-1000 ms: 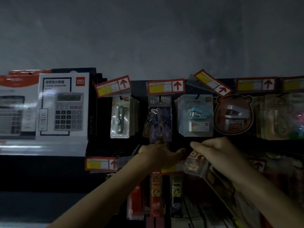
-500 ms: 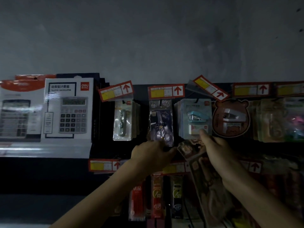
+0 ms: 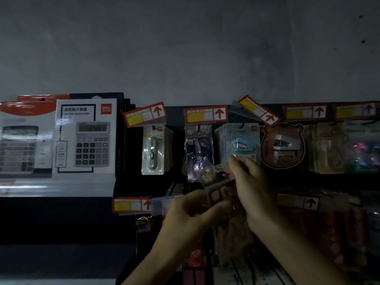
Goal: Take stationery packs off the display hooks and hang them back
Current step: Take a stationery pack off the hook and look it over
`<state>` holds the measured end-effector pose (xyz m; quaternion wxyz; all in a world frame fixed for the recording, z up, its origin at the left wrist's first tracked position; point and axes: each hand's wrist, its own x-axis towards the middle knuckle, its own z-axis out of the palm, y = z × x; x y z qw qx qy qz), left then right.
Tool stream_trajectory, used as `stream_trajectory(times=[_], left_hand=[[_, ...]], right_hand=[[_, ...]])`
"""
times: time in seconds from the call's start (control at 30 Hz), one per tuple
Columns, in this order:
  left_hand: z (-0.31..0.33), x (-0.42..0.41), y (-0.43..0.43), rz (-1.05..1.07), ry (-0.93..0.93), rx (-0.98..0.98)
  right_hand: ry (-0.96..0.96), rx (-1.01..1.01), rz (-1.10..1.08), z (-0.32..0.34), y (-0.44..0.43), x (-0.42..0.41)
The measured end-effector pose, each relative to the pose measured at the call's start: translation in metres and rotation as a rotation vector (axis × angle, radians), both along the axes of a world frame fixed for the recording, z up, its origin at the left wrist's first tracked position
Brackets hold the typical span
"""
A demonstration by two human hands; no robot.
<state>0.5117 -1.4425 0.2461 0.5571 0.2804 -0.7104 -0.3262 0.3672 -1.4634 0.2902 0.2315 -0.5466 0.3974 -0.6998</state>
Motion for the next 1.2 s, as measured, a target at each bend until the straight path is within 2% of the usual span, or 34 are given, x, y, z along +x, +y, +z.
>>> stream_trajectory(times=[0.13, 0.27, 0.4, 0.5, 0.67, 0.8, 0.93, 1.0, 1.1, 1.2], left_hand=[[-0.006, 0.002, 0.002, 0.018, -0.001, -0.056], [-0.004, 0.012, 0.003, 0.016, 0.051, -0.042], [0.002, 0.025, -0.002, 0.026, 0.087, -0.004], [0.006, 0.030, -0.010, 0.043, 0.093, 0.015], [0.018, 0.028, -0.021, 0.119, 0.095, -0.016], [0.032, 0.032, -0.035, 0.387, -0.112, -0.312], [0.069, 0.035, -0.054, 0.867, -0.446, -0.820], [0.091, 0.034, -0.062, 1.017, -0.550, -0.996], [0.114, 0.034, -0.077, 1.152, -0.664, -1.154], [0.128, 0.037, -0.087, 1.246, -0.778, -1.188]], right_hand=[[-0.033, -0.041, 0.043, -0.005, 0.003, 0.010], [-0.055, 0.067, 0.174, -0.003, 0.006, 0.004], [0.110, 0.152, 0.249, -0.014, 0.006, -0.011], [0.213, 0.130, 0.312, -0.024, 0.012, -0.019], [0.187, 0.087, 0.285, -0.031, 0.002, -0.024], [0.062, 0.049, 0.275, -0.022, -0.001, -0.031], [0.012, 0.004, 0.257, -0.012, -0.004, -0.039], [-0.001, -0.012, 0.270, -0.010, -0.008, -0.040], [-0.022, -0.008, 0.283, -0.006, -0.014, -0.039], [-0.044, -0.006, 0.294, -0.003, -0.022, -0.035]])
